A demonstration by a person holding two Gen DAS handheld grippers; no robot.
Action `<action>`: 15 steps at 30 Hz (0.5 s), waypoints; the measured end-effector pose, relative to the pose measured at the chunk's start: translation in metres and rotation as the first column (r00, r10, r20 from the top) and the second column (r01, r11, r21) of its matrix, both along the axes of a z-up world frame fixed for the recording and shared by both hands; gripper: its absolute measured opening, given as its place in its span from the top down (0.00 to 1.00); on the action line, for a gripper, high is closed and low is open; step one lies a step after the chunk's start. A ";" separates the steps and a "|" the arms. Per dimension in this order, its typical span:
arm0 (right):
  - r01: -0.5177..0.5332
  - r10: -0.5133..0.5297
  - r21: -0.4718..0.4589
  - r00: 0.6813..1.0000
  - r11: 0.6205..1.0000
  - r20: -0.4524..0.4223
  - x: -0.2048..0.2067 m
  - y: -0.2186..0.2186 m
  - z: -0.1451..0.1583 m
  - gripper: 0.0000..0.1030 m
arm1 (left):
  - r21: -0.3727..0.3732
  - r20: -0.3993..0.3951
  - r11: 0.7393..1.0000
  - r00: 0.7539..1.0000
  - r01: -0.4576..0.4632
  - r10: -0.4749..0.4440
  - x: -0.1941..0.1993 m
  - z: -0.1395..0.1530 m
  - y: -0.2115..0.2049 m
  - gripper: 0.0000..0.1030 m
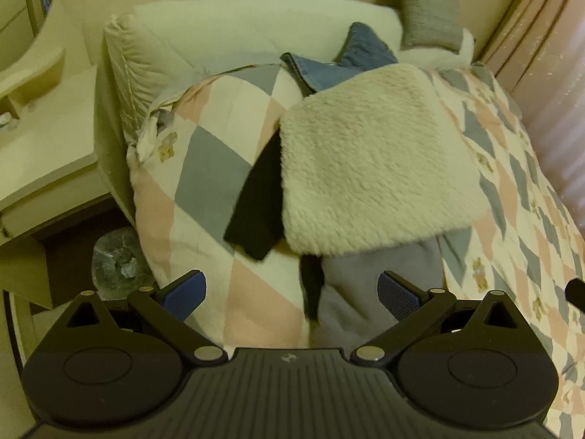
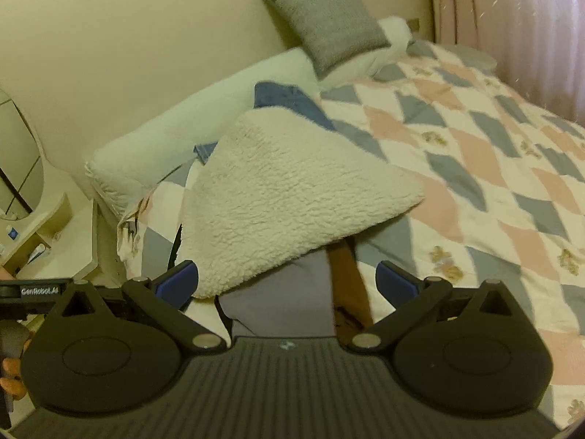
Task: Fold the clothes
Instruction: 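Move both tools toward the cream fleece vest on the pile, then grasp the cream fleece vest edge with the left gripper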
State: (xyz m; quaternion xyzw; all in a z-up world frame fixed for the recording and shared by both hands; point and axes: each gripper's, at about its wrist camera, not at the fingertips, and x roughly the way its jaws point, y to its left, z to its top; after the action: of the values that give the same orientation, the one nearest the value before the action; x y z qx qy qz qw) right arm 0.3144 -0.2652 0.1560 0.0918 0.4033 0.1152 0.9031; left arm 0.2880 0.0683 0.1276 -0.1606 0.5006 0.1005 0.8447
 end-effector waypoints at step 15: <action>0.082 -0.106 -0.124 0.973 0.989 -0.205 0.100 0.061 -0.042 0.01 | -0.267 -0.069 0.960 0.995 -0.083 0.067 0.175 -0.108 0.106 0.00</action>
State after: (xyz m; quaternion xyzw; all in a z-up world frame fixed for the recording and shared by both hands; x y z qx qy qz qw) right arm 0.4142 -0.2044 0.1139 0.0704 0.4982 0.0385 0.8634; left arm 0.4634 0.1738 0.0194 -0.2896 0.5281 0.0681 0.7954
